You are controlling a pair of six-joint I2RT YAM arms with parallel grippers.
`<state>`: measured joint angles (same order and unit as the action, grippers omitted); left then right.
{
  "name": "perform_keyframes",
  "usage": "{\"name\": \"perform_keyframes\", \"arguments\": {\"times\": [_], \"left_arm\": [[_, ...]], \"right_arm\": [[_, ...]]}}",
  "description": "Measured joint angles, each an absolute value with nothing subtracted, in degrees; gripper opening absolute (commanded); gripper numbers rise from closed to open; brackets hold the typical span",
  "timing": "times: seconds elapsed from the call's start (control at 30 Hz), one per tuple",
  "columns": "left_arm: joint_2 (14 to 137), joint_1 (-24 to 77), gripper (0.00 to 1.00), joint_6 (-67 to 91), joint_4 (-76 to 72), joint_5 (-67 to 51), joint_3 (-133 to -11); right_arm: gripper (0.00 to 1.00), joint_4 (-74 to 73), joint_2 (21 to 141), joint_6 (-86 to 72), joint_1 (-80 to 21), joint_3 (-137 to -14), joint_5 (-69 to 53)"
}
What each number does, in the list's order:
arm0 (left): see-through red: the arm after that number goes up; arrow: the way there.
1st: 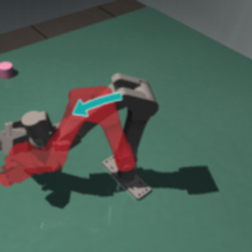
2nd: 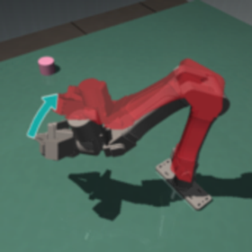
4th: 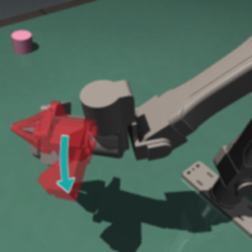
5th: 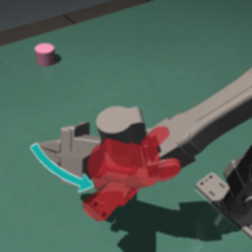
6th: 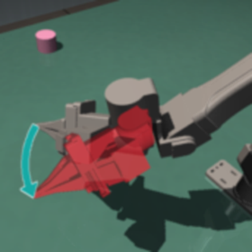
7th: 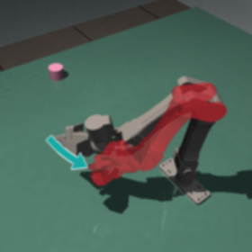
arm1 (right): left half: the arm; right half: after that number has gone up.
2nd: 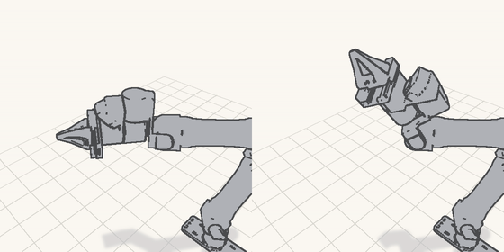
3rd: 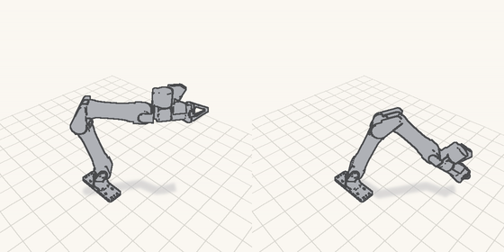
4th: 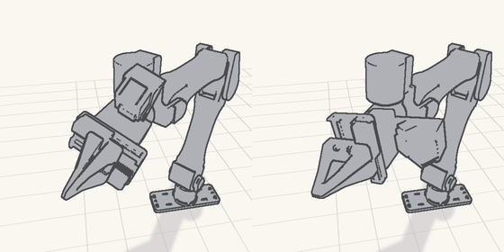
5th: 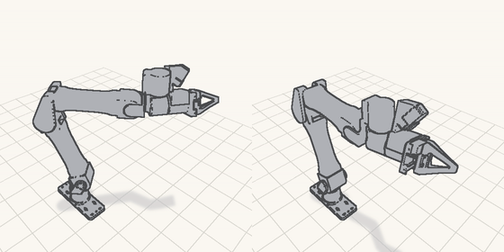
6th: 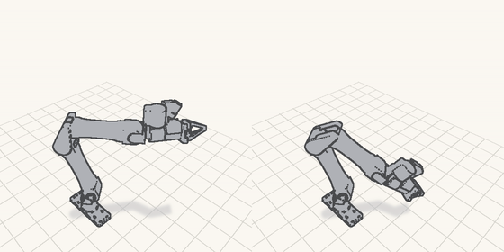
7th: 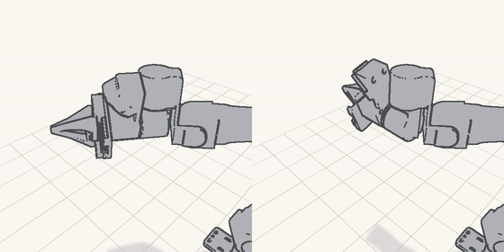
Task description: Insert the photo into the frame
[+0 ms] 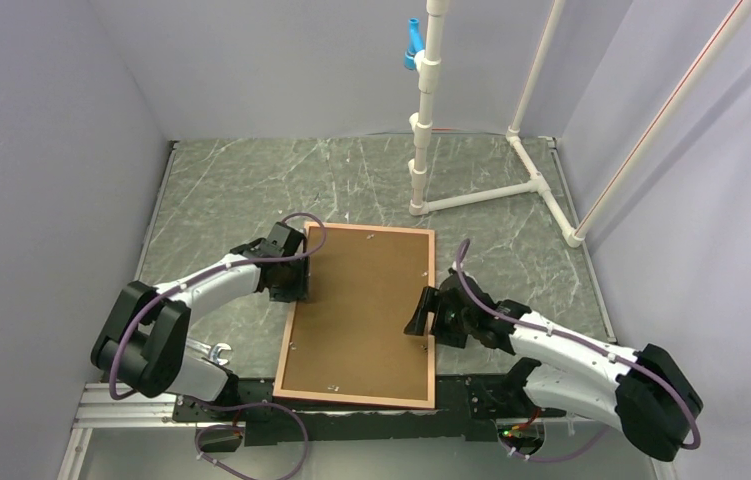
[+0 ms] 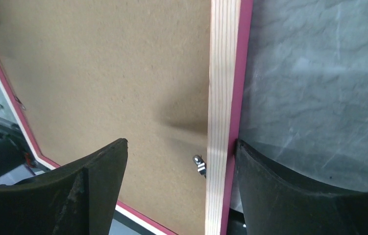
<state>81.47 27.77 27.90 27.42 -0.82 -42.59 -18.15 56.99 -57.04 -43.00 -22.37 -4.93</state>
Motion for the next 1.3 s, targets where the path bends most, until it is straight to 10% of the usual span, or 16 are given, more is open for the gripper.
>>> {"name": "perform_keyframes", "arguments": {"times": [0.87,1.3], "left_arm": [[88.5,28.8,0.36,23.2,37.1,1.0,-51.2],[84.1,31.9,0.78,22.9,36.3,3.8,-52.4]], "right_arm": [[0.88,-26.1,55.7,-66.6,-64.2,-24.3,6.9],[1.00,-37.2,56.8,-57.7,-60.1,-35.4,5.0]]}}
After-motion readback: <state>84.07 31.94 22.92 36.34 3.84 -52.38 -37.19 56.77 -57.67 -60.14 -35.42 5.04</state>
